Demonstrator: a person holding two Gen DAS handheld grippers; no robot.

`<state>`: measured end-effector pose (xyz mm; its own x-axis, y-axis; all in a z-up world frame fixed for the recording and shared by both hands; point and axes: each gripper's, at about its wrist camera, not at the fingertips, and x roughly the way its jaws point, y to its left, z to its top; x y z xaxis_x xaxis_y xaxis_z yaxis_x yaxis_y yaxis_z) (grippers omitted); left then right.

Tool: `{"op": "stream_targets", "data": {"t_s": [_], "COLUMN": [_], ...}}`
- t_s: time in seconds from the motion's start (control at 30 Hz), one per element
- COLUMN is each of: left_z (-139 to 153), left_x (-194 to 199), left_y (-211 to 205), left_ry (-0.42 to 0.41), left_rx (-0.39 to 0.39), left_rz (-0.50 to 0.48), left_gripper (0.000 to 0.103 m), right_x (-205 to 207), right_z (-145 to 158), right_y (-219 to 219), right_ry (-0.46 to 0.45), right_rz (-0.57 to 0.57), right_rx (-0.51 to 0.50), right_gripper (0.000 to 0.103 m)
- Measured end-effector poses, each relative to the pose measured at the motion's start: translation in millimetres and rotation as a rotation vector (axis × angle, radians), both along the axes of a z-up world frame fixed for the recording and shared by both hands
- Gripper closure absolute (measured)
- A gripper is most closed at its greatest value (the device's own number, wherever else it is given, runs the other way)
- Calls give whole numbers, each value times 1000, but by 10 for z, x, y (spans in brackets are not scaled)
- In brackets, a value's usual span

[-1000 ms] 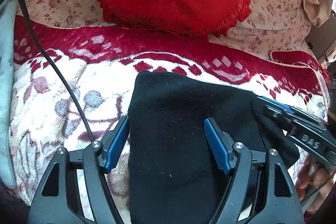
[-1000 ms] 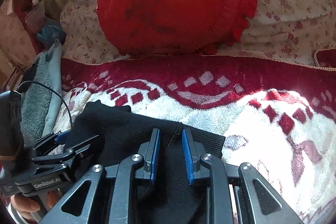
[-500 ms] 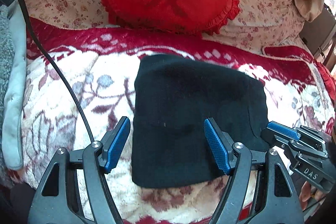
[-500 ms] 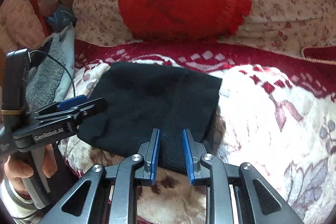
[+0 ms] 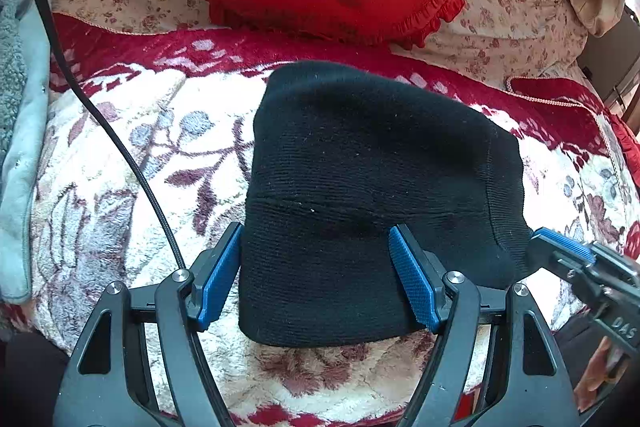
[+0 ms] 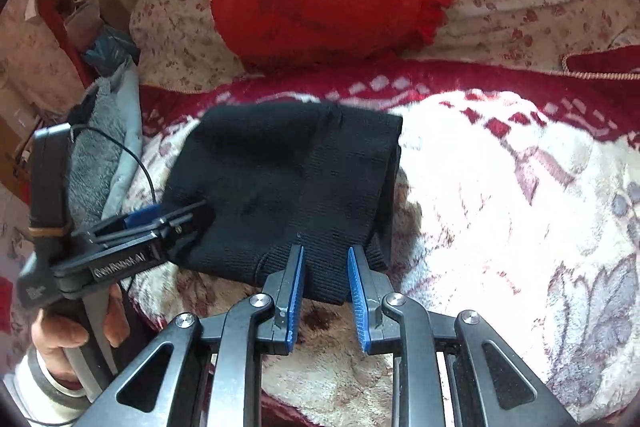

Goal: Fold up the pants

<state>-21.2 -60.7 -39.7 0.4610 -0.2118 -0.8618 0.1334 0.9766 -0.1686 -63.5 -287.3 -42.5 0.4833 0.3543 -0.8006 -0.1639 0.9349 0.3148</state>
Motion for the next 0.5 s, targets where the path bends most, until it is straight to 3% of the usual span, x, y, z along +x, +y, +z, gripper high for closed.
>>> {"op": "stream_targets", "data": {"t_s": [0.13, 0.4, 0.47, 0.5], "left_z": [41, -43, -35, -34], "left_x": [-16, 28, 36, 35], "left_y": [5, 23, 13, 6], "left_ry": [-21, 1, -1, -4], "left_rx": [16, 7, 13, 19], "left_rz": [3, 5, 1, -2], "left_gripper": [29, 29, 29, 27], "right_x": [22, 142, 151, 140], "right_z": [94, -128, -101, -81], "right_y": [101, 176, 136, 95], "right_ry": [-21, 15, 20, 17], "right_rz": [28, 37, 40, 39], "right_rx": [-7, -24, -2, 19], "right_gripper": [82, 82, 80, 73]}}
